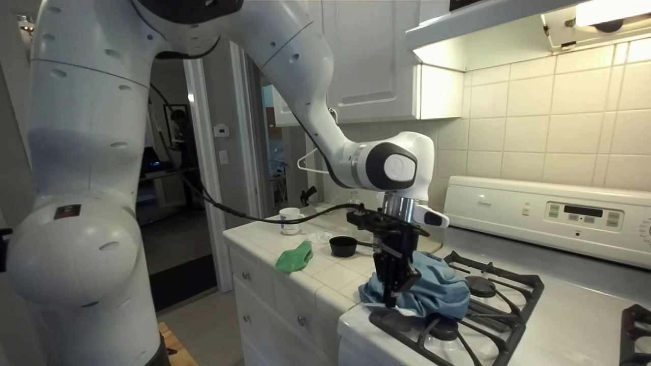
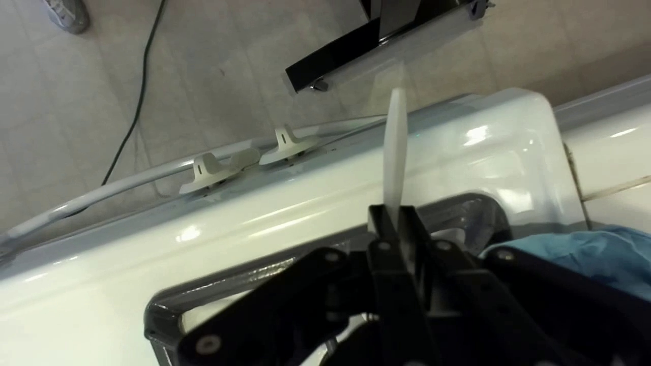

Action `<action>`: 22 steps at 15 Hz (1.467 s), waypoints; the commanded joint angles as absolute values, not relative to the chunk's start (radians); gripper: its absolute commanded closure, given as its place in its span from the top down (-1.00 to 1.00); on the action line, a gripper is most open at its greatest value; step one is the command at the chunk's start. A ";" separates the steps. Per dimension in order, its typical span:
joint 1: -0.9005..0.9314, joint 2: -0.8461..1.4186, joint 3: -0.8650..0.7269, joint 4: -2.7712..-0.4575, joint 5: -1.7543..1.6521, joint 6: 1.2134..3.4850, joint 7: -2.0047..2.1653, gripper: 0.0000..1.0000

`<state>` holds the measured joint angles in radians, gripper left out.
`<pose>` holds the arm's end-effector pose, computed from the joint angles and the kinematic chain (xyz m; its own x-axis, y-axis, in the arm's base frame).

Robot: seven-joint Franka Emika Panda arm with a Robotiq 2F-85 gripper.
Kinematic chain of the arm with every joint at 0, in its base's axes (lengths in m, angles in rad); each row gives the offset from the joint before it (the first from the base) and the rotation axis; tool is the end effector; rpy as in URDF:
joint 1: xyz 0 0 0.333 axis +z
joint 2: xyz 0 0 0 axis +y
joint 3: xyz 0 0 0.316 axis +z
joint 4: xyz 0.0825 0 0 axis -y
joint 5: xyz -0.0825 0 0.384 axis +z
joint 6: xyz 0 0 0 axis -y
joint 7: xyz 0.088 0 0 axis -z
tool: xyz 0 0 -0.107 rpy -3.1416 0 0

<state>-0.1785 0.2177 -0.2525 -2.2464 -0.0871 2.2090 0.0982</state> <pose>0.4640 -0.2180 0.2543 0.8588 -0.4538 -0.2379 -0.4341 -0.8911 0.1326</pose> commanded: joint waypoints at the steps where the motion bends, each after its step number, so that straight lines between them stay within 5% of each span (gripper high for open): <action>1: -0.183 0.118 -0.230 -2.325 -0.070 2.282 0.079 -0.96; 12: -0.154 -0.023 -0.144 -2.487 0.179 2.463 0.057 -0.96; 13: -0.154 0.015 -0.146 -2.457 0.155 2.467 0.069 -0.83; 22: -0.096 -0.002 -0.091 -2.484 0.055 2.554 0.128 -0.96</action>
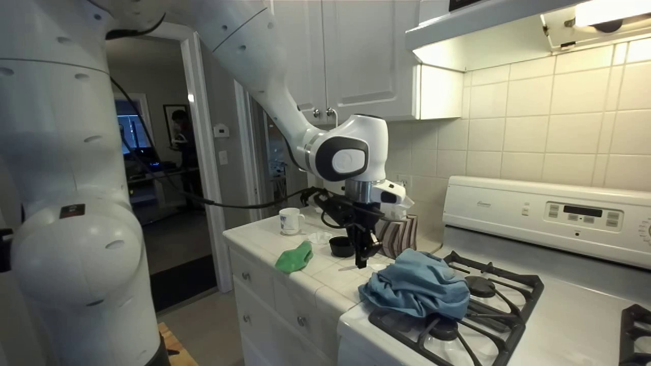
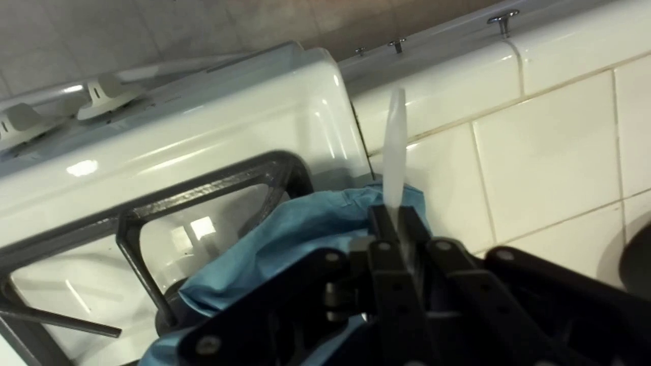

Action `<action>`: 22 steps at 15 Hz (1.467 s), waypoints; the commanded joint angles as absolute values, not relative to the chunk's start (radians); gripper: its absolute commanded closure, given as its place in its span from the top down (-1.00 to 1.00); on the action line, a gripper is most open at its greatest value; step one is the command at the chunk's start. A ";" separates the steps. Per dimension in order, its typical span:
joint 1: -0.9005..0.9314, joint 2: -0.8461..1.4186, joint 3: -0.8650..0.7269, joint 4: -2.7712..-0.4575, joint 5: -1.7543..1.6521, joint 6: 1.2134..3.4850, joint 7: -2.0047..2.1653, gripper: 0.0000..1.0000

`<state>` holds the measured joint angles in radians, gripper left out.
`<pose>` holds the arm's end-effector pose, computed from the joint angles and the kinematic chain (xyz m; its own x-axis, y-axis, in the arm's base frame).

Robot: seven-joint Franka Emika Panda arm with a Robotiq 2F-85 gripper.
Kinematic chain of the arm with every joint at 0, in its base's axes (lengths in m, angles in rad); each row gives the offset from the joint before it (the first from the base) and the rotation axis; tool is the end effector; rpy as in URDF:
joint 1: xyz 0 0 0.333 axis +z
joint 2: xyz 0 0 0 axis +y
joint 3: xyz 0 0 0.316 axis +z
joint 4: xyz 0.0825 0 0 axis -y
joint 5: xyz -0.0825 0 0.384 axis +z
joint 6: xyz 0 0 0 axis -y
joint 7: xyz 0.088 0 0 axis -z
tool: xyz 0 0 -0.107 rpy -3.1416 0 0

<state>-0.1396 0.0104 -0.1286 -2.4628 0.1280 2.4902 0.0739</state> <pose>0.4610 -0.1274 0.2924 0.9032 -0.4291 0.0074 -0.4273 -0.9007 -0.0785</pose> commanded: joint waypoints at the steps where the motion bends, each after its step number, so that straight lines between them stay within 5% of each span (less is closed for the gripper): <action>1: -0.076 -0.009 -0.072 -2.492 0.008 2.587 0.154 -0.96; 14: 0.012 -0.022 -0.004 -2.525 -0.675 2.993 0.699 -0.96; 22: 0.004 -0.076 0.037 -2.393 -1.321 2.971 1.245 -0.96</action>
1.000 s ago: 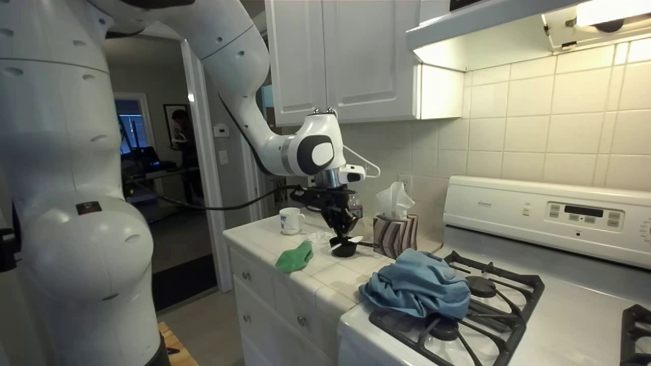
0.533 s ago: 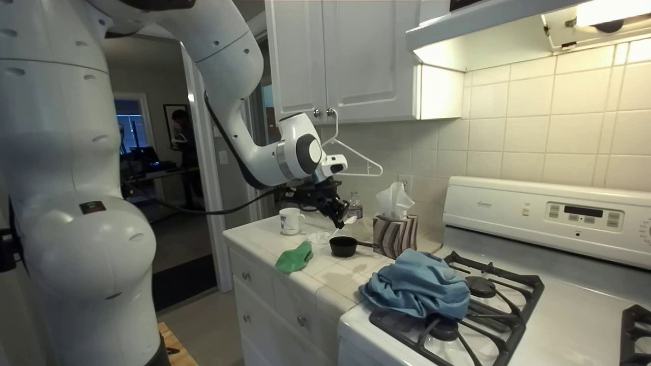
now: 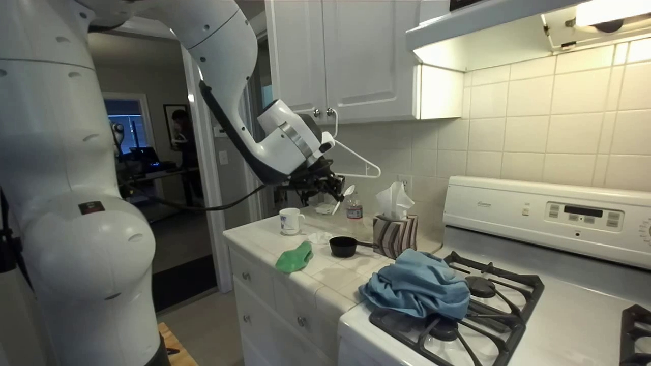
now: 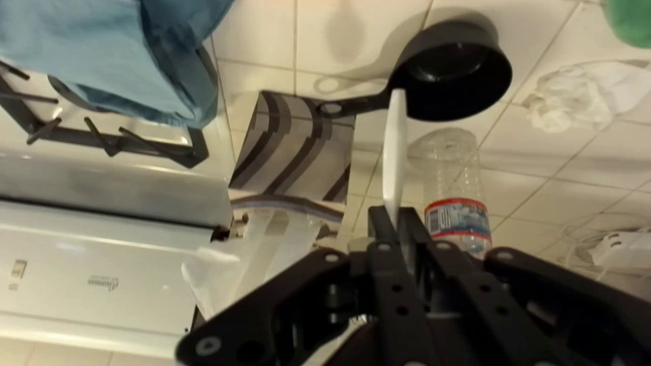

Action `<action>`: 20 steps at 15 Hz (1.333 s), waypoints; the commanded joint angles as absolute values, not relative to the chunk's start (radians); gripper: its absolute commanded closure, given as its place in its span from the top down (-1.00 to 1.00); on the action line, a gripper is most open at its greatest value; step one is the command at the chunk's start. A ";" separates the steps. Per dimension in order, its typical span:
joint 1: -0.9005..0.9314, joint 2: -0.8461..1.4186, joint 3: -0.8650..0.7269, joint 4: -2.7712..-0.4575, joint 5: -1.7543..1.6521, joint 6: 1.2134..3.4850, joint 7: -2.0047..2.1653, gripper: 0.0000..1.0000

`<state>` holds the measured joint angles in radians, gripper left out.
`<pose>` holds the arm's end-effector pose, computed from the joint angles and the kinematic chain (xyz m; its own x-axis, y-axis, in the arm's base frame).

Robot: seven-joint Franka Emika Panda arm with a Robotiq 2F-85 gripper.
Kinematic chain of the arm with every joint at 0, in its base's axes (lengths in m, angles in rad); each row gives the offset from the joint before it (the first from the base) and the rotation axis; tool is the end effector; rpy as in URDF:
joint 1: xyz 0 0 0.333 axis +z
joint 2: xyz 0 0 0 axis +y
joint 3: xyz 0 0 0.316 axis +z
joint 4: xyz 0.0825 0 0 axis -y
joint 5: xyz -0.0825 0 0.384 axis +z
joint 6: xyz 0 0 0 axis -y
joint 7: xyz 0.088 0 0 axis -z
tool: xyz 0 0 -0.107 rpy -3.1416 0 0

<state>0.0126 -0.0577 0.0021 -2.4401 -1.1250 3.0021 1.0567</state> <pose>0.4913 0.0724 0.3672 0.7682 0.0753 0.6357 -0.0166 -0.9904 0.1374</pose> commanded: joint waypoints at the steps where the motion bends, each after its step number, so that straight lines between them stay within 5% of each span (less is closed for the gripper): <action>1: 0.010 -0.063 0.044 -2.376 -1.400 2.966 1.321 -0.96; 7: 0.039 0.043 0.086 -2.334 -1.629 2.915 1.557 -0.96; 8: 0.033 -0.012 0.081 -2.364 -1.590 2.924 1.511 -0.83; 20: 0.067 0.107 0.112 -2.266 -1.648 2.861 1.540 -0.96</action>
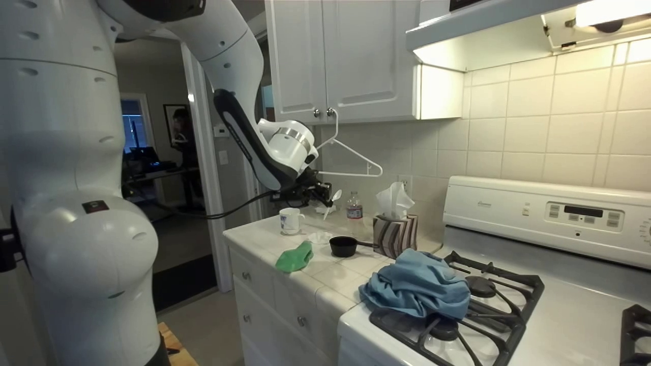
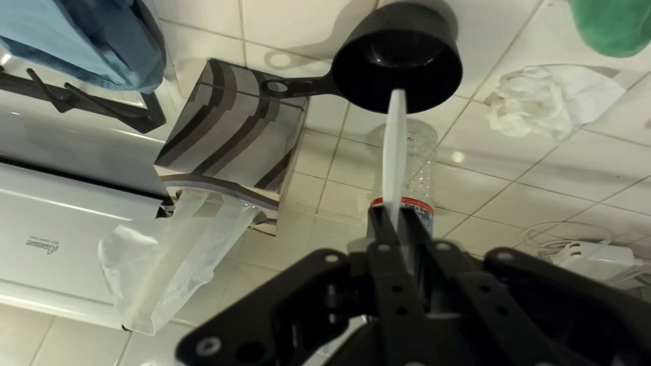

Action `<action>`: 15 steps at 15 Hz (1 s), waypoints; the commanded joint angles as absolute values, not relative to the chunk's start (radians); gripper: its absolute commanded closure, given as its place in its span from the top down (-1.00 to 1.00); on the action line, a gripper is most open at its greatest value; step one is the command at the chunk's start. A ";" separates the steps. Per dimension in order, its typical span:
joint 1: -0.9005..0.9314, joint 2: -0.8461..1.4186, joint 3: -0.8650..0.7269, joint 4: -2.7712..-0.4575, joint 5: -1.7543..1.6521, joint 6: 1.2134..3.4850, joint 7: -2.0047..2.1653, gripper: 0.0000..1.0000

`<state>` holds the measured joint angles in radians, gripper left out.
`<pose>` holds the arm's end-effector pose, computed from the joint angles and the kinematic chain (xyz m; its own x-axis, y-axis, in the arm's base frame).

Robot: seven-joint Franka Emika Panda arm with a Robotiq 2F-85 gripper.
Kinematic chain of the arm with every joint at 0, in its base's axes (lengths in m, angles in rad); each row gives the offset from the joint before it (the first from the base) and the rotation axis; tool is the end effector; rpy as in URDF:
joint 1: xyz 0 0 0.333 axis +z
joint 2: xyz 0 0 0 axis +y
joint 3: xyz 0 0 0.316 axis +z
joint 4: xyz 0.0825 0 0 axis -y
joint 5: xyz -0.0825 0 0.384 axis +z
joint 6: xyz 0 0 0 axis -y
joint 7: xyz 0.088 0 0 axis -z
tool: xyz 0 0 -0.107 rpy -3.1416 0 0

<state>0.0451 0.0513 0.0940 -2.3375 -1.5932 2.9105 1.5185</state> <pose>0.4920 0.1306 0.3293 0.7190 0.1713 0.6736 0.0332 -0.9765 0.2128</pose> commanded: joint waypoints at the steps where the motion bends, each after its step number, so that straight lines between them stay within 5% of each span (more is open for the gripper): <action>1: 0.074 0.123 0.119 -2.243 -1.660 2.842 1.536 -0.96; 15: 0.168 0.426 0.147 -1.853 -1.888 2.678 1.566 -0.96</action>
